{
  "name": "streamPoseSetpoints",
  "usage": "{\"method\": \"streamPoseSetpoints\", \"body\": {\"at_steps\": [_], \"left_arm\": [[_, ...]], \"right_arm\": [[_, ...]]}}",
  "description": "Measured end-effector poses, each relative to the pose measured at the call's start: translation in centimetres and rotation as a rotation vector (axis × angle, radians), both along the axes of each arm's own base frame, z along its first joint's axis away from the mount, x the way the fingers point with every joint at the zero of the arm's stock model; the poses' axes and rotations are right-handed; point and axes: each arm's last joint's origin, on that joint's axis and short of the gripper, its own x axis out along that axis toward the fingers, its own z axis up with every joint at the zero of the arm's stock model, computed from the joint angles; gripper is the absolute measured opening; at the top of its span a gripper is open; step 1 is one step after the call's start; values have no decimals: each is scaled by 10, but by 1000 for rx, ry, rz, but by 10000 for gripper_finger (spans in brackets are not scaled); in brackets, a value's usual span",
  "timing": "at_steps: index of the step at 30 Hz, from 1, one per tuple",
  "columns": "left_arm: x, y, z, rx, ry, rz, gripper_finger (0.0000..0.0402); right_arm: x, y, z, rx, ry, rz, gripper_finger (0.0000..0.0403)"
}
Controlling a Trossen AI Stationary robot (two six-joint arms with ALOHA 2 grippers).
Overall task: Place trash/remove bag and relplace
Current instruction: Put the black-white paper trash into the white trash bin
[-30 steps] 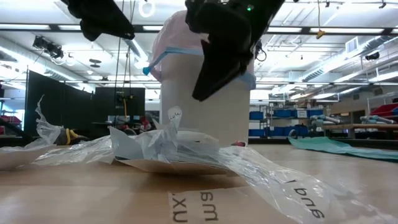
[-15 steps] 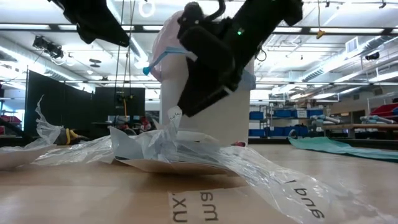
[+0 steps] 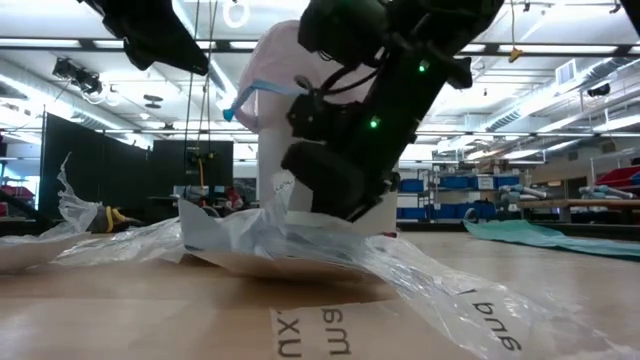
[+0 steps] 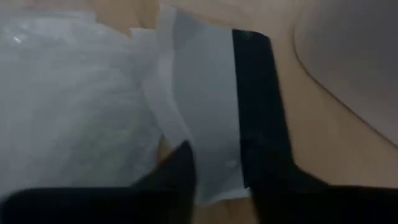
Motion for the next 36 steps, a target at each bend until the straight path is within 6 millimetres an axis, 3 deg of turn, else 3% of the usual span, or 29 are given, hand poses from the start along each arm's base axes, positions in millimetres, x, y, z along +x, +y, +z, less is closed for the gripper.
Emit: {"method": "streamPoseSetpoints", "body": {"at_steps": [2, 8, 15, 19, 23, 31, 36], "left_arm": [[0, 0, 0, -1, 0, 1, 96], [0, 0, 0, -1, 1, 2, 96], [-2, 1, 2, -4, -10, 17, 96], [-10, 6, 11, -10, -71, 52, 96], [-21, 12, 23, 0, -142, 101, 96], [-45, 24, 41, -1, -247, 158, 96], [-51, 27, 42, 18, -246, 180, 96]], "right_arm": [[0, 1, 0, 36, -17, -38, 31], [-5, 14, 22, 84, -91, -70, 1], [-21, 50, 90, 136, -220, 32, 0], [-42, 58, 134, 84, -277, -2, 0], [-57, 46, 163, 15, -343, -72, 0], [-58, 3, 239, -79, -732, -52, 0], [-58, -36, 278, -234, -728, -91, 0]]}}
